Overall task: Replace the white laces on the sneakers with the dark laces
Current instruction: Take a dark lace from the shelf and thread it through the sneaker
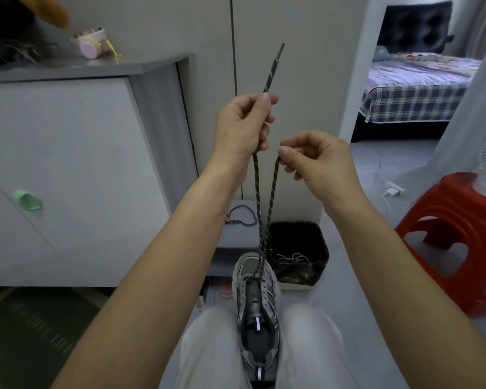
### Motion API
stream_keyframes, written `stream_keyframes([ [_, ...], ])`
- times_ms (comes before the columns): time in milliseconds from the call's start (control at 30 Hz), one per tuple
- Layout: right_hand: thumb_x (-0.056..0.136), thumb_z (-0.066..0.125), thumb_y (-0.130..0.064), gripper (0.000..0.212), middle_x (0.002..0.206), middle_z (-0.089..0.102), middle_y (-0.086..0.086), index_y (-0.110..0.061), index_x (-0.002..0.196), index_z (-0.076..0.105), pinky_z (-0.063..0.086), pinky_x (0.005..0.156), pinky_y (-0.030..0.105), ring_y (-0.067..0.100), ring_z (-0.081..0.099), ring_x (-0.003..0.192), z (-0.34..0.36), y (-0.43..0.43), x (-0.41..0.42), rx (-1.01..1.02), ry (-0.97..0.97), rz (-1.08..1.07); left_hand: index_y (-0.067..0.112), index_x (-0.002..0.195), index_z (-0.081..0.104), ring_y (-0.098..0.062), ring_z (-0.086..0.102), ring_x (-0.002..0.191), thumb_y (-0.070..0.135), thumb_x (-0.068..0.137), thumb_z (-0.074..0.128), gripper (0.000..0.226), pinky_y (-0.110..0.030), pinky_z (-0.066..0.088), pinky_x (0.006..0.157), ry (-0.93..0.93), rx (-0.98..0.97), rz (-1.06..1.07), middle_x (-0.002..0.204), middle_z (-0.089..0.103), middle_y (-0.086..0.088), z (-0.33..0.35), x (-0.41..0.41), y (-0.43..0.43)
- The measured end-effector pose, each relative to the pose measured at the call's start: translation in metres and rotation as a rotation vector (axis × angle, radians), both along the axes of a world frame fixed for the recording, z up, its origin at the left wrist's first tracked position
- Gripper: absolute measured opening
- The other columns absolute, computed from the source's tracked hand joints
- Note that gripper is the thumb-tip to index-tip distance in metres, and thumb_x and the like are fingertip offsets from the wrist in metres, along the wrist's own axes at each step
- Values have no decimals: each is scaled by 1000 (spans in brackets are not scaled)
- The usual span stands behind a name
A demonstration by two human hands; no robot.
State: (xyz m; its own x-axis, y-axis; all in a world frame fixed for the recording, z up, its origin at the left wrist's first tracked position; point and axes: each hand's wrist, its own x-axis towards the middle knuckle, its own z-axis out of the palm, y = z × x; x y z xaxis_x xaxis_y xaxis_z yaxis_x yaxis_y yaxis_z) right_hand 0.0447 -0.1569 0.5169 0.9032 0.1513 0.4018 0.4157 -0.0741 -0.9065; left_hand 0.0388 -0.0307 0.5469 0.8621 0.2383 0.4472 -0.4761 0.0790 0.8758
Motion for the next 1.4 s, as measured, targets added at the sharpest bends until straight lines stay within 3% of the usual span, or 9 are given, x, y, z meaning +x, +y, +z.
stream_keyframes([
  [333,86,65,-11,14,69,65,-7,-23,79,66,45,52,14,-3,59,58,0,2,3,-29,-40,-16,13,95,63,-5,37,49,19,97,49,15,-15,32,42,180,165,104,63,43,3,-57,-17,2],
  [467,84,67,-9,18,71,64,-4,-19,99,63,45,55,15,1,59,61,0,4,7,-5,-40,-47,9,96,62,-9,42,56,15,96,51,13,-17,35,44,212,167,106,73,54,3,-68,-20,5],
  [567,88,63,-8,28,72,57,-5,-13,115,61,44,60,11,-3,55,60,1,6,10,-72,-50,-33,17,89,63,-9,42,57,15,95,52,13,-17,36,45,210,187,87,73,56,5,-68,-22,8],
  [667,91,58,-10,19,76,60,-9,-12,108,66,44,66,8,-6,53,63,3,7,10,-216,-71,-16,21,85,63,-8,44,58,17,95,53,14,-18,37,47,216,216,91,74,58,6,-70,-23,10],
  [800,92,57,-13,16,92,67,-1,-12,104,67,47,83,21,7,61,87,6,6,8,-342,-76,14,17,90,64,-2,47,58,18,94,54,11,-13,37,49,203,257,78,75,59,5,-69,-23,10],
  [967,90,60,-14,16,85,64,-7,-15,104,67,47,73,8,-2,60,79,6,4,11,-392,-88,60,14,95,65,4,48,49,16,96,50,15,-6,34,48,116,347,42,68,55,5,-64,-25,6],
  [1133,90,59,-7,16,73,62,-8,-8,103,67,43,59,4,-11,58,58,1,2,13,-339,-81,143,13,94,66,7,48,53,14,96,50,17,-5,35,51,136,415,6,58,59,22,-64,-26,7],
  [1300,95,50,-15,16,69,59,-5,-16,95,67,40,54,17,3,49,56,-27,2,21,-47,104,169,17,82,61,-11,52,76,14,98,46,22,-27,43,69,167,279,-1,84,63,4,-58,-24,12],
  [1400,95,50,-16,18,89,62,-8,-23,102,65,44,74,22,3,54,77,-90,5,27,-470,228,189,14,83,58,-12,62,76,15,99,41,24,-31,47,74,177,140,-37,81,68,3,-52,-23,13],
])
